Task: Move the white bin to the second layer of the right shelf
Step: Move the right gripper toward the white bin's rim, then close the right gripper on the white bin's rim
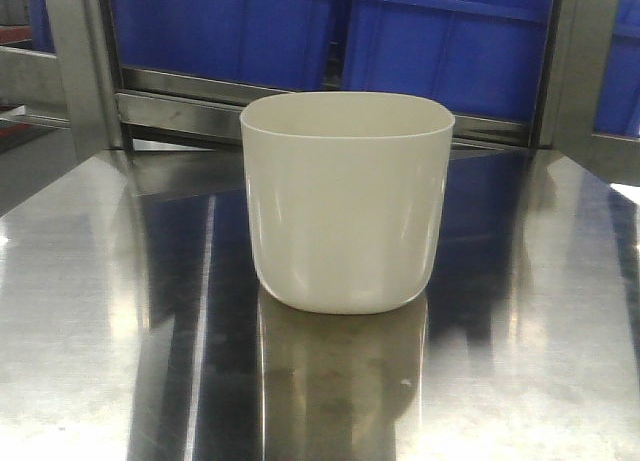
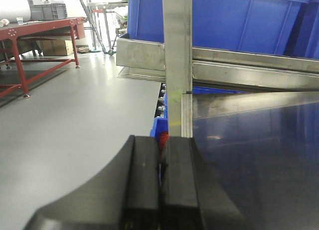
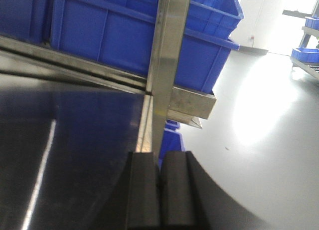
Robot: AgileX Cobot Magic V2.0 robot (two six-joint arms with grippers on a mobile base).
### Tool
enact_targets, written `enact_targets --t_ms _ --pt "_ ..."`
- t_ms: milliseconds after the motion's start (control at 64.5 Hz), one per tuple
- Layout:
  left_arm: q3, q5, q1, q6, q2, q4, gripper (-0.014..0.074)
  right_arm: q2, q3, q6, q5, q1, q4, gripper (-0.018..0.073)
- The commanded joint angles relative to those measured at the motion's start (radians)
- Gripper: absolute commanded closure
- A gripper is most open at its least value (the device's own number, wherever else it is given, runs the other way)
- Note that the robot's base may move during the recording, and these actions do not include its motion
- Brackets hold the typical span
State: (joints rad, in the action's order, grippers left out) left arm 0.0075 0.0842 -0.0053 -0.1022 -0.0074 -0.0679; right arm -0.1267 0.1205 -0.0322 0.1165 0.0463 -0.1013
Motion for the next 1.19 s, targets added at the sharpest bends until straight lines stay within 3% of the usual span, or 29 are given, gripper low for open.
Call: enact_targets --t_ms 0,217,403,666,775,899,1069,1178 --pt "0.037 -0.084 -0.005 0.003 -0.014 -0.006 0.0512 -0.102 0.104 0.0 -0.058 -0.002 -0.056 0.0508" --pt "0.037 -0.084 -0.005 0.003 -0.014 -0.006 0.0512 -0.343 0.28 0.0 -0.059 -0.002 -0.041 0.0508" --pt "0.037 -0.084 -0.005 0.003 -0.014 -0.006 0.0512 -0.554 0.423 0.001 0.033 -0.018 0.185 0.0508" --pt "0.037 -0.084 -0.005 0.003 -0.014 -0.006 0.0512 -0.822 0.646 0.007 0.33 -0.207 0.201 0.0508" --pt "0.037 -0.084 -0.005 0.003 -0.014 -0.006 0.0512 -0.943 0.746 0.108 0.462 -0.293 0.2 0.0508" --pt "0.037 -0.084 -0.005 0.003 -0.014 -0.006 0.0512 -1.087 0.879 0.274 0.604 -0.324 0.17 0.0482" --pt "0.037 -0.084 -0.005 0.003 -0.014 -0.006 0.0512 -1.238 1.111 0.48 0.832 -0.382 0.073 0.03" --pt "0.037 -0.084 -0.005 0.003 -0.014 -0.006 0.0512 -1.31 1.261 0.534 0.959 -0.44 0.066 0.0213"
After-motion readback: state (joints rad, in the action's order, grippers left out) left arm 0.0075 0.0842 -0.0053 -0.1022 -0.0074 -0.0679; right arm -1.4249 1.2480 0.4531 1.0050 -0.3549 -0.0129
